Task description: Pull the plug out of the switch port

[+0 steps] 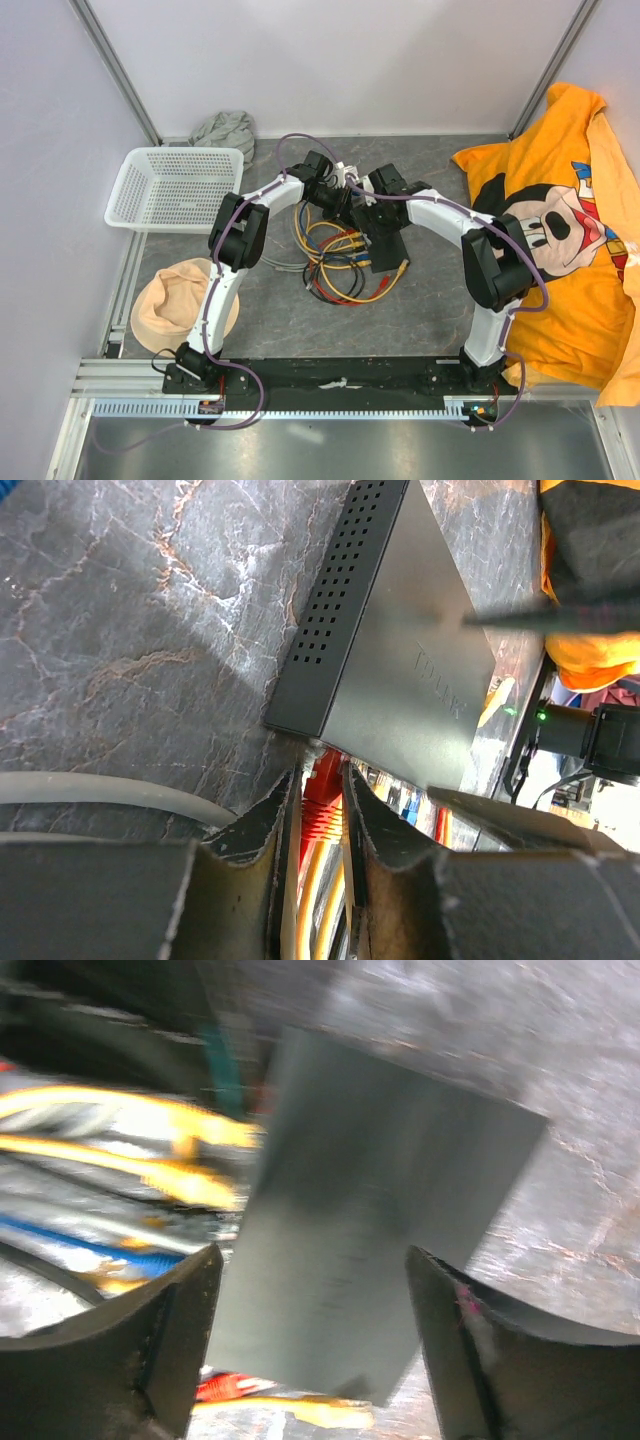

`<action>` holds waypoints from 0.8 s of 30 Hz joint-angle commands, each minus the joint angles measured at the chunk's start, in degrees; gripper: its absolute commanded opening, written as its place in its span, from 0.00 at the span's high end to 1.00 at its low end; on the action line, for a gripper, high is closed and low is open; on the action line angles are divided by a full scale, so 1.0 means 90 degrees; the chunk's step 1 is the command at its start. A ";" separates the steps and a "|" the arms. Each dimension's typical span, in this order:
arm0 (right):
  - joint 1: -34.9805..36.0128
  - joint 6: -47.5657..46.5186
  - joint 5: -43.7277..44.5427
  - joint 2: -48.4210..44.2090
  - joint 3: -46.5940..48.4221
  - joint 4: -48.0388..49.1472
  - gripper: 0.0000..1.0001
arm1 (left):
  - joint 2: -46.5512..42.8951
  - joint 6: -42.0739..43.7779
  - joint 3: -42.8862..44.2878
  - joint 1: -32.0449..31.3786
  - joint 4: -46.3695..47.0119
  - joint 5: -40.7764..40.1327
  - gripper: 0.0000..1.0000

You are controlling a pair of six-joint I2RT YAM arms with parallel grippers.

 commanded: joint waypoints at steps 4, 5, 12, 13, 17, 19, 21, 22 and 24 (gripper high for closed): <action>0.0200 -0.0047 -0.0149 -0.0276 0.0027 0.0221 0.57 | 0.0224 -0.0048 0.0094 -0.0129 -0.0151 -0.0071 0.98; 0.0200 -0.0037 -0.0129 -0.0256 -0.0012 0.0211 0.61 | 0.0215 -0.0048 0.0094 -0.0129 -0.0151 -0.0071 0.98; 0.0200 0.0002 0.0203 -0.0129 -0.0129 0.0143 0.97 | 0.0166 0.0020 0.0016 -0.0149 -0.0190 -0.0129 0.98; 0.0200 -0.0007 0.0223 -0.0100 -0.0139 0.0133 1.00 | 0.0156 0.0030 0.0016 -0.0159 -0.0200 -0.0139 0.98; 0.0200 -0.0115 0.0223 0.0057 -0.0168 0.0094 1.00 | 0.0156 0.0069 0.0026 -0.0159 -0.0220 -0.0139 0.98; 0.0190 -0.0115 0.0252 0.0115 -0.0217 0.0074 1.00 | 0.0156 0.0166 0.0036 -0.0168 -0.0259 -0.0129 0.98; 0.0190 -0.0124 0.0272 0.0135 -0.0304 0.0065 1.00 | 0.0166 0.0176 0.0065 -0.0178 -0.0288 -0.0178 0.98; 0.0200 -0.0115 0.0281 0.0164 -0.0344 0.0064 1.00 | 0.0166 0.0186 0.0065 -0.0178 -0.0298 -0.0178 0.98; 0.0200 -0.0115 0.0379 0.0184 -0.0480 0.0064 1.00 | 0.0147 0.0205 0.0065 -0.0178 -0.0346 -0.0198 0.99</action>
